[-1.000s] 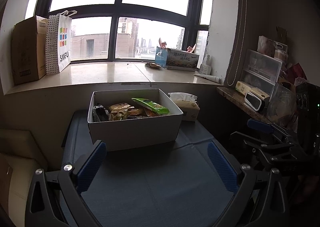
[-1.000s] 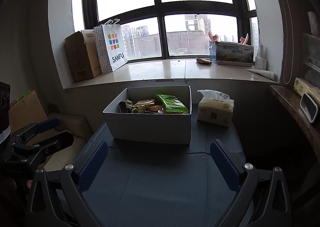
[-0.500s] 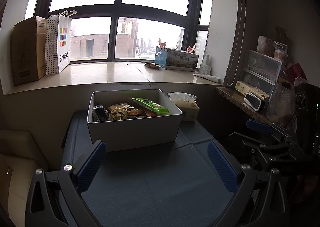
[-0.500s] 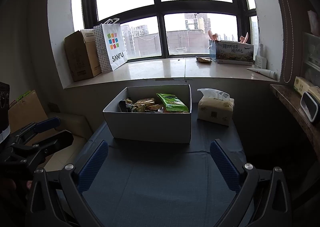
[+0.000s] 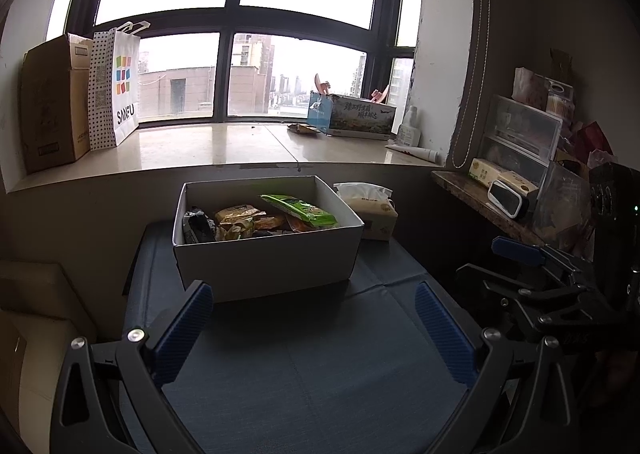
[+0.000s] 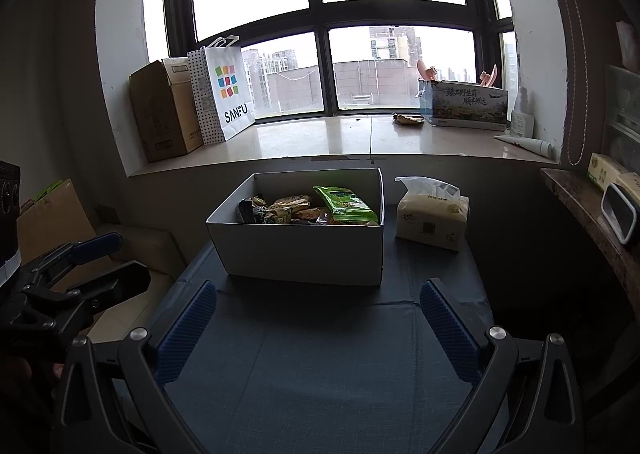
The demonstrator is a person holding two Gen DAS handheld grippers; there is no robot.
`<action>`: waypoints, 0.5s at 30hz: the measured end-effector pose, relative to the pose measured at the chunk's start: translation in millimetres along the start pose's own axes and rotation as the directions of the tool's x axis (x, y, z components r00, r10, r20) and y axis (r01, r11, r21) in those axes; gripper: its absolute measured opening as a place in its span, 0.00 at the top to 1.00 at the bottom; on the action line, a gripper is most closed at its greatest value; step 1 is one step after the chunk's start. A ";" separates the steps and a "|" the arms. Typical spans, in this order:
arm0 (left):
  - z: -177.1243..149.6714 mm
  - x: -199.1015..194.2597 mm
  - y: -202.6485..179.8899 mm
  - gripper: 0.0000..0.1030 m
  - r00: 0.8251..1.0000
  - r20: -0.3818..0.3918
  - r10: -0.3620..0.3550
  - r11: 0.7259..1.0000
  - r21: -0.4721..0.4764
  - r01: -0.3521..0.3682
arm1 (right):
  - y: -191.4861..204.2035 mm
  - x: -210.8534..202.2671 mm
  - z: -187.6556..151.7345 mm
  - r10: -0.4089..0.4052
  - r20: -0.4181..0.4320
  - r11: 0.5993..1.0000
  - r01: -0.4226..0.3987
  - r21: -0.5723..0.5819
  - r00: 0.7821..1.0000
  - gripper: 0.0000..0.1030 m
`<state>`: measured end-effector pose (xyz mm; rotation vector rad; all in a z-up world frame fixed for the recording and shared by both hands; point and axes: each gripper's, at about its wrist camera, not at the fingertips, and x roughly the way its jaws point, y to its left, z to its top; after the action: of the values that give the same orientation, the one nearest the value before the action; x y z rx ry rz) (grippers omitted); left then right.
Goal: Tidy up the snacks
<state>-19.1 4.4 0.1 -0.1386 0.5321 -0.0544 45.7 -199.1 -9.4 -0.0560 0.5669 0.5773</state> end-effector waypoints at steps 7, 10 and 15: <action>0.4 1.3 0.7 0.00 1.000 -0.004 0.003 1.000 -0.002 -0.003 | 1.1 -0.6 -0.2 0.000 0.000 1.000 0.000 -0.002 1.000 0.00; 0.2 1.4 1.3 0.00 1.000 -0.004 -0.003 1.000 -0.006 0.003 | 1.2 -0.6 -0.3 -0.001 -0.001 1.000 0.001 -0.003 1.000 0.00; -0.4 0.2 -1.3 0.00 1.000 -0.002 0.005 1.000 0.011 -0.005 | 1.5 -0.4 -0.7 -0.001 -0.002 1.000 0.001 -0.003 1.000 0.00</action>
<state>-19.1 3.0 -0.1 -0.1263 0.5339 -0.0525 44.2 -198.2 -9.7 -0.0597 0.5679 0.5772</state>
